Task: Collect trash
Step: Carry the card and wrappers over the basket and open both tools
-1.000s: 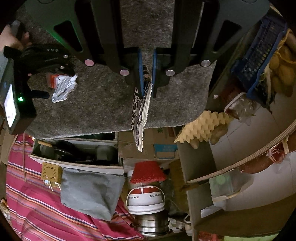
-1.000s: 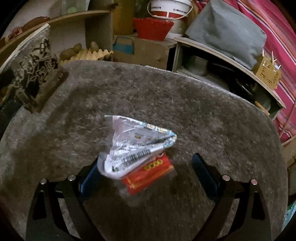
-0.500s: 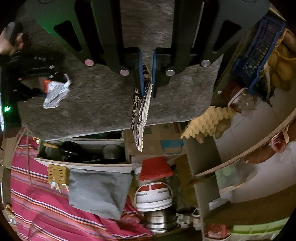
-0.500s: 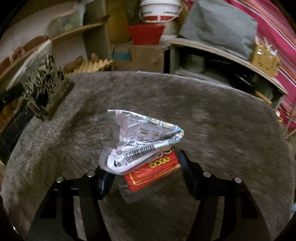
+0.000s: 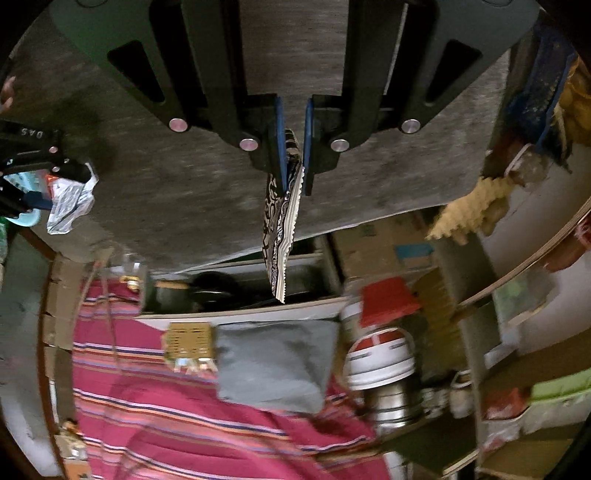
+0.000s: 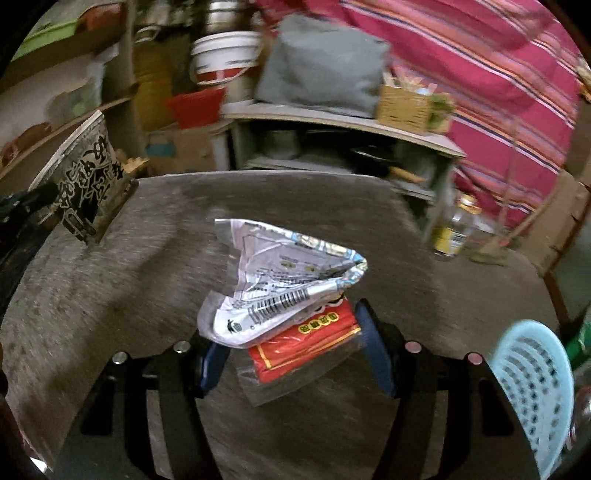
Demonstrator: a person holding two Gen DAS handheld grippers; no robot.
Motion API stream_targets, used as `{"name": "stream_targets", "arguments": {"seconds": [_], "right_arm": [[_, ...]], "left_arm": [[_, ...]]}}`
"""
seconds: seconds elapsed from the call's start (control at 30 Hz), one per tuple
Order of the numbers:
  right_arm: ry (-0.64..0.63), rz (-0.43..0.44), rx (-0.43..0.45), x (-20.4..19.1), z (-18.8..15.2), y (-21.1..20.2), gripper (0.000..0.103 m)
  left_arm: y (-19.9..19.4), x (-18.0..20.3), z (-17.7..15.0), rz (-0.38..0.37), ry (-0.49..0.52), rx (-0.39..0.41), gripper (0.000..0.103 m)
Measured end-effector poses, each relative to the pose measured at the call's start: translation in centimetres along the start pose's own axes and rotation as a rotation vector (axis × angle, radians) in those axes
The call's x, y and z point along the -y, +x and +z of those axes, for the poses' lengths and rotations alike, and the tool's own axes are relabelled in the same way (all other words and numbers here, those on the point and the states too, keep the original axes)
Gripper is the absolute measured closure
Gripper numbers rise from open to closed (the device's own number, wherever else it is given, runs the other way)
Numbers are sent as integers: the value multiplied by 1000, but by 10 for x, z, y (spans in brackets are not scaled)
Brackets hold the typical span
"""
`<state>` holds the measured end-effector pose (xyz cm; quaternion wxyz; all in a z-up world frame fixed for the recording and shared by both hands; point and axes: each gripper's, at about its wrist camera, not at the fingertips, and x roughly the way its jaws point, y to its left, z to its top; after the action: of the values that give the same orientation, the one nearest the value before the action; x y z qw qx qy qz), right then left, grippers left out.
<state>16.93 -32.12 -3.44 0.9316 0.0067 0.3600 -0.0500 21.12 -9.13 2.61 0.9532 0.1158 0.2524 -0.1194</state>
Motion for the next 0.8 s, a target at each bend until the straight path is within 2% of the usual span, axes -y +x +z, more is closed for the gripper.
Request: {"name": "stream_targets", "arguments": {"seconds": [0.23,0.37,0.53,0.8], "right_arm": [[99,-121,18,91,-30,-43,39],[149,-183,18,139,-48,-66,39],[195,-237,9,183,-68,-79,39],[282,-286,12,243,-92,-95,39]], "left_arm": [[-15,94,7,-113,84,30,97],[-27,145,13,-211,101,55,96],[-39,206,18,-294,145,78,97],[-47,281,23,-412,182,82,97]]}}
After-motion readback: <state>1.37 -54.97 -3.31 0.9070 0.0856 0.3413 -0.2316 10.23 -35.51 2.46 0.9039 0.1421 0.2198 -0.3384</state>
